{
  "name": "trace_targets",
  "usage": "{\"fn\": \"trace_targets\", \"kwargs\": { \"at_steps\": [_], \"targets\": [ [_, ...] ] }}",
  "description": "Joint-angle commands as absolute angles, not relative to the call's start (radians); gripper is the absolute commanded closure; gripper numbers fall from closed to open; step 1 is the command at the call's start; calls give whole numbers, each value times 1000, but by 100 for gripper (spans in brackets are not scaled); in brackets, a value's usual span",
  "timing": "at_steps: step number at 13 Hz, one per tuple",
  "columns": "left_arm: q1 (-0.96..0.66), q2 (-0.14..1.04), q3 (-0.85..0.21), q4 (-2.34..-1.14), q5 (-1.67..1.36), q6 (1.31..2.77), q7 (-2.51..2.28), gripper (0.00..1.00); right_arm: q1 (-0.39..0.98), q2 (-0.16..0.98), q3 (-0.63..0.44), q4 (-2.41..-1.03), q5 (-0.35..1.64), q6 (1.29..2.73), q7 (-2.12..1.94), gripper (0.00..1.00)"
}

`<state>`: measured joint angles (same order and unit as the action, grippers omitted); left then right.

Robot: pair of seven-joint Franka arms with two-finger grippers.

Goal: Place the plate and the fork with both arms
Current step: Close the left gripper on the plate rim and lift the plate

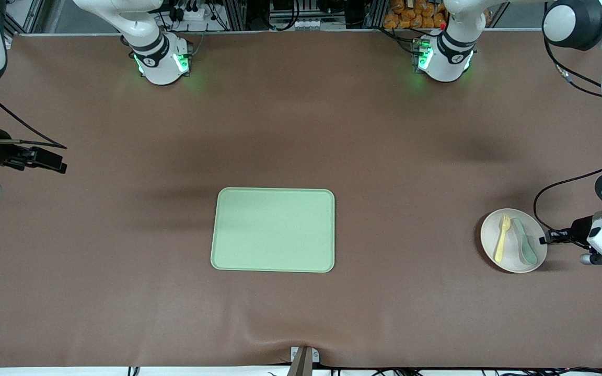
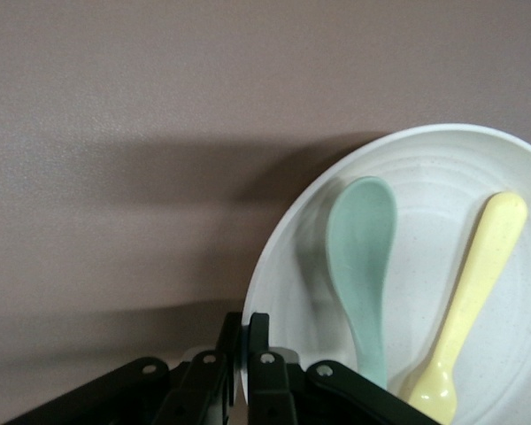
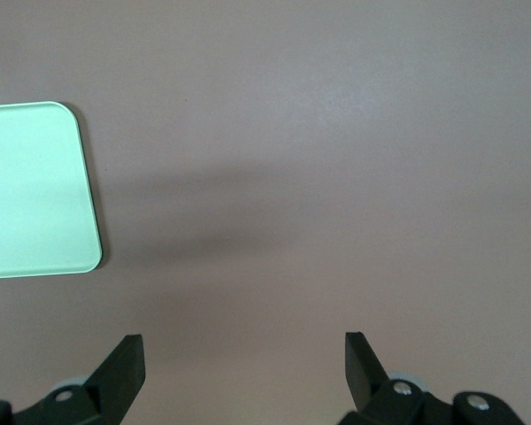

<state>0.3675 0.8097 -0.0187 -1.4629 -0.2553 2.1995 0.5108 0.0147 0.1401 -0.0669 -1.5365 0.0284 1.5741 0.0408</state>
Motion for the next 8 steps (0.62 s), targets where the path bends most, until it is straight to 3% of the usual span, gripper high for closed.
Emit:
{"fn": "trace_targets", "kwargs": {
  "at_steps": [1,8],
  "targets": [
    [367,819,-18,-1440,-279,2195,520,100,21,138,-71,-1542,41,1580,49,0],
    [380,804,-58,-1424,-288,2136,522,100,21,138,-71,-1542,41,1580,49,0]
  ]
}}
